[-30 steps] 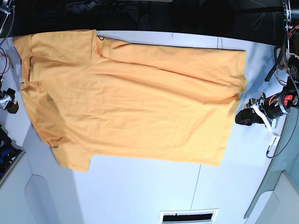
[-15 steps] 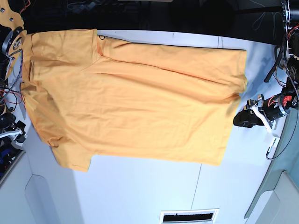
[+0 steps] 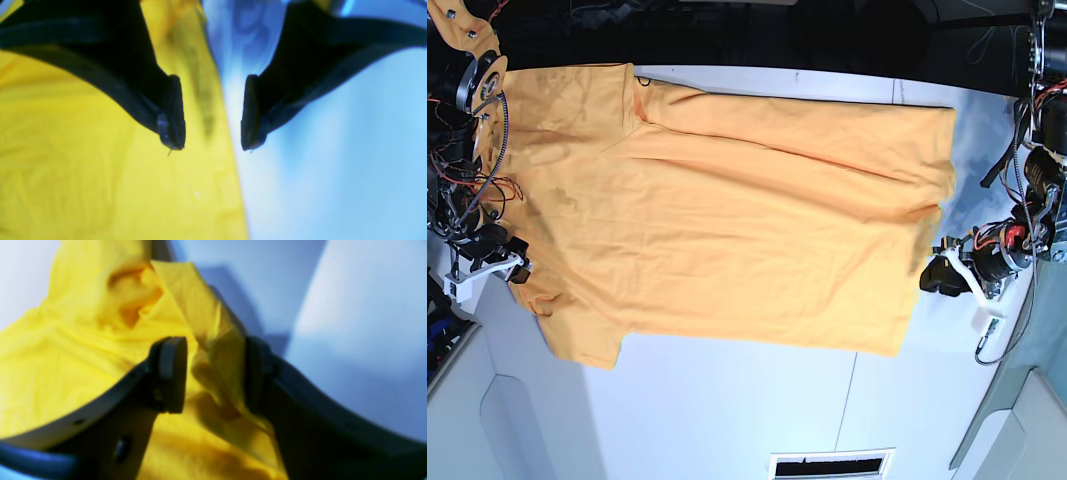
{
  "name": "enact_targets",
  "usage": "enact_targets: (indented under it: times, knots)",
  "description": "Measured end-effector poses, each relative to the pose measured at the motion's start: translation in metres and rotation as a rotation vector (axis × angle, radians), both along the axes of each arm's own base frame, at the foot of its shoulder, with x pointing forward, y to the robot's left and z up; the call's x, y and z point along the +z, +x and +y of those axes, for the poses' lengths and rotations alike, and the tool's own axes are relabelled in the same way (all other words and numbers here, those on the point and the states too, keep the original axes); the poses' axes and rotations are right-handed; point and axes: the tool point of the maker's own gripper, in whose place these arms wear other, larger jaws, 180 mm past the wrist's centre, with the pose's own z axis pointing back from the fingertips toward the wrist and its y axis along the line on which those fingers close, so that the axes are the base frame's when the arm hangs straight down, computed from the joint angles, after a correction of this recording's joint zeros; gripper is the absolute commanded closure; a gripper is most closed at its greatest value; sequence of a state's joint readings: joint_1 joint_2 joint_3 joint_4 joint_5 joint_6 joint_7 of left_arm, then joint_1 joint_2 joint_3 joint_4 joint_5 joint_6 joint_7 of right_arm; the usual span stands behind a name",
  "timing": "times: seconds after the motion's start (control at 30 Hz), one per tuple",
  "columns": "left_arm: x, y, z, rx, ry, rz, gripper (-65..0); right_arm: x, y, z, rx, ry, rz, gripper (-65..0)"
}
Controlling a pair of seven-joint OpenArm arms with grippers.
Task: Layout the t-shirt on the table in an organized manner, then fold the t-shirt properly
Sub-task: 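Grasp the shirt's hem corners with both grippers, then fold the hem edge over onto the shirt with both grippers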
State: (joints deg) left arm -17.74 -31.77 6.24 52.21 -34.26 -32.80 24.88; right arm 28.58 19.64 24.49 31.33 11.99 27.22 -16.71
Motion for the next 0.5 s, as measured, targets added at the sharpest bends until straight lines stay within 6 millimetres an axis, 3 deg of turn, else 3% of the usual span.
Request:
enact_targets:
  times: [0.1, 0.3, 0.5]
  knots:
    - [-0.007, 0.012, 0.006, 0.073, -0.04, -0.002, -30.7, -0.002, -0.002, 0.001, 0.01, 0.005, 0.02, -25.2]
    - [-0.028, 0.035, -0.013, 0.159, -0.077, 0.005, -30.7, -0.001, -0.003, 0.01, 0.045, 0.028, 0.018, -25.2]
    - [-0.044, 0.035, -0.028, 0.203, -0.086, 0.015, -30.5, 0.0, -0.003, 0.015, 0.048, 0.061, 0.014, -25.2]
